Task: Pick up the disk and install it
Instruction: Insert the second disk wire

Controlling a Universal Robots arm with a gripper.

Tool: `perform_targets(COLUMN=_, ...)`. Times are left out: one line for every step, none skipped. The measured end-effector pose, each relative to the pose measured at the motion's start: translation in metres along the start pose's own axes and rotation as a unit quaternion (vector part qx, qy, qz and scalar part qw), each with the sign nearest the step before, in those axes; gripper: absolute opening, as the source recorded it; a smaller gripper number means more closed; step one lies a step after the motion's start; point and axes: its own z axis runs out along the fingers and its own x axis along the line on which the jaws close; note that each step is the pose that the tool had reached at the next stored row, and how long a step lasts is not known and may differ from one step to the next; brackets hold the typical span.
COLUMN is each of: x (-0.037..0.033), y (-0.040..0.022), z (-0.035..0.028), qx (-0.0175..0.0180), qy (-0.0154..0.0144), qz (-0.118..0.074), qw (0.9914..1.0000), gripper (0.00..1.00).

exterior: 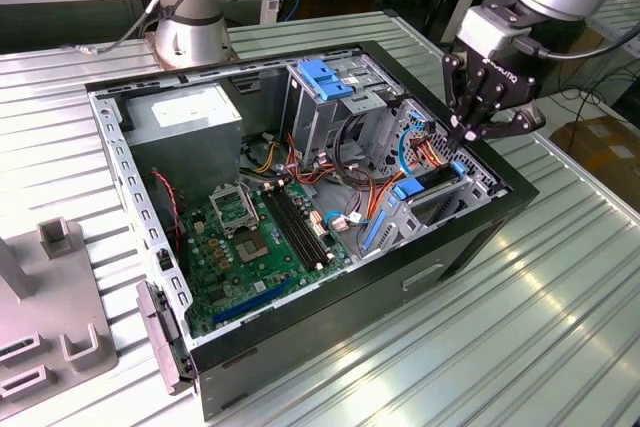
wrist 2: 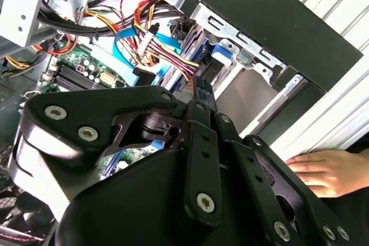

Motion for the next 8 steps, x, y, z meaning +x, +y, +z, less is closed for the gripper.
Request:
perform_targets(x=-0.0002, y=0.0, z=-0.0008, qx=0.0, qy=-0.0012, qz=0.0, qw=1.0, gripper=0.11)
perform_targets(x=-0.0005, y=0.0007, z=-0.0009, qx=0.0, qy=-0.0015, qz=0.0, qw=1.0, gripper=0.11)
perform_targets(x=-0.0006, y=0.0015, z=-0.001, qx=0.0, qy=-0.0014, qz=0.0, qw=1.0, gripper=0.11)
perform_targets(x=-0.0007, y=0.0025, z=-0.001, qx=0.0, qy=-0.0015, qz=0.0, qw=1.0, gripper=0.11)
perform_targets(x=-0.0009, y=0.0031, z=-0.001, qx=0.0, qy=-0.0015, qz=0.0, qw=1.0, gripper=0.11)
perform_targets(x=-0.0012, y=0.004, z=-0.0011, qx=0.0, qy=-0.0014, qz=0.0, qw=1.0, gripper=0.11)
perform_targets(x=-0.0015, y=0.0045, z=-0.0011, qx=0.0, qy=-0.0015, qz=0.0, qw=1.0, gripper=0.11)
perform_targets(x=-0.002, y=0.0049, z=-0.0011, qx=0.0, qy=-0.0015, qz=0.0, qw=1.0, gripper=0.11)
